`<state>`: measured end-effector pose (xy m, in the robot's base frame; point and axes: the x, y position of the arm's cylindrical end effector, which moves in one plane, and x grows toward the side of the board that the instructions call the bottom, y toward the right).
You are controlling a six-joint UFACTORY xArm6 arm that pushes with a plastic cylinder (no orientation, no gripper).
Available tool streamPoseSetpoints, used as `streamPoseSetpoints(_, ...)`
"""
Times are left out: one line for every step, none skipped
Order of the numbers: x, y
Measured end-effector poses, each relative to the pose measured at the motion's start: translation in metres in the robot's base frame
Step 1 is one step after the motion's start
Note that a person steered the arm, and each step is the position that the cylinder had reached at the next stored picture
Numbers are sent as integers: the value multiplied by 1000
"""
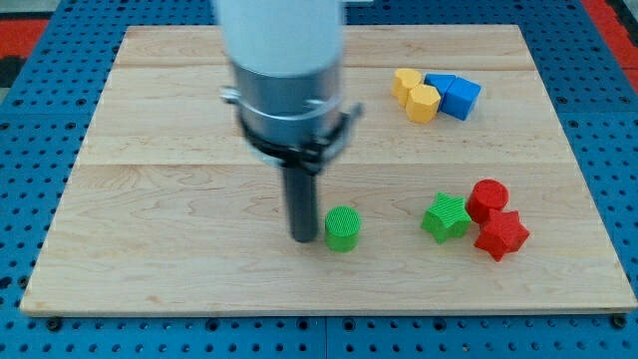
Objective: Move your arm to the center
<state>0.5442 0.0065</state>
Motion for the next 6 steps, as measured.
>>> streamPoseSetpoints(1,61)
streamPoseSetpoints(8,63)
streamPoseSetpoints(7,-9)
streamPoseSetpoints(-8,-38)
streamPoseSetpoints(-22,-55)
streamPoseSetpoints(-65,-30)
